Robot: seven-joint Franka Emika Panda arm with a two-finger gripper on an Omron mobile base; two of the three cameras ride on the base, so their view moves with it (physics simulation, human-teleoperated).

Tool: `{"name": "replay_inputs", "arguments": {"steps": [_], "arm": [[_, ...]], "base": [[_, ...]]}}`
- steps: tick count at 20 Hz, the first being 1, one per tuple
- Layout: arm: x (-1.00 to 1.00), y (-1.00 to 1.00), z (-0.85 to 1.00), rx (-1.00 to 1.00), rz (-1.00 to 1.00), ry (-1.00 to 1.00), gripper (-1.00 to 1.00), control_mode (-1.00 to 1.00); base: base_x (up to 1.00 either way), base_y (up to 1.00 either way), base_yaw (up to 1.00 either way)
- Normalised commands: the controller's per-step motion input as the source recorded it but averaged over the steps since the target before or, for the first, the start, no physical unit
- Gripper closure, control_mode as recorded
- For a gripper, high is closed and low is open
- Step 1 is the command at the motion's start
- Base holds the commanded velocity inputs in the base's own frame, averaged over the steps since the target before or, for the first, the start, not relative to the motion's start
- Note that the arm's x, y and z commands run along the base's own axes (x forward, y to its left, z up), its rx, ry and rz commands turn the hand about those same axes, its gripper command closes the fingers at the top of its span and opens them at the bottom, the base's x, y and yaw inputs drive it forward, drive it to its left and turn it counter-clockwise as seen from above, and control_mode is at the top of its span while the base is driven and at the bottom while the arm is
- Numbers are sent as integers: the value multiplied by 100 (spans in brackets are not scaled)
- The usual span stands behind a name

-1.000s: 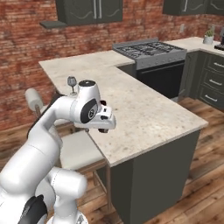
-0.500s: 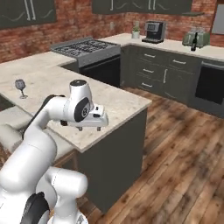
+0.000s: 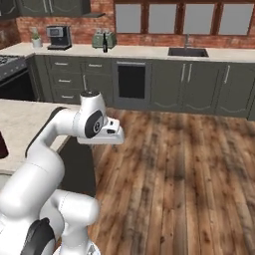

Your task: There is a wine glass and glass cup on the dining counter. Place the wine bottle next to the wine glass and the juice bottle next to the glass cup.

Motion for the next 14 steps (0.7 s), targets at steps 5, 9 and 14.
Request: {"name": "replay_inputs", "arguments": {"steps": [5, 9, 14], "arm": [[0, 0, 0, 0, 0, 0, -100, 100], [0, 0, 0, 0, 0, 0, -100, 100], [0, 0, 0, 0, 0, 0, -100, 100]], "base": [[46, -28, -9], [83, -17, 1], [94, -8, 0]]}}
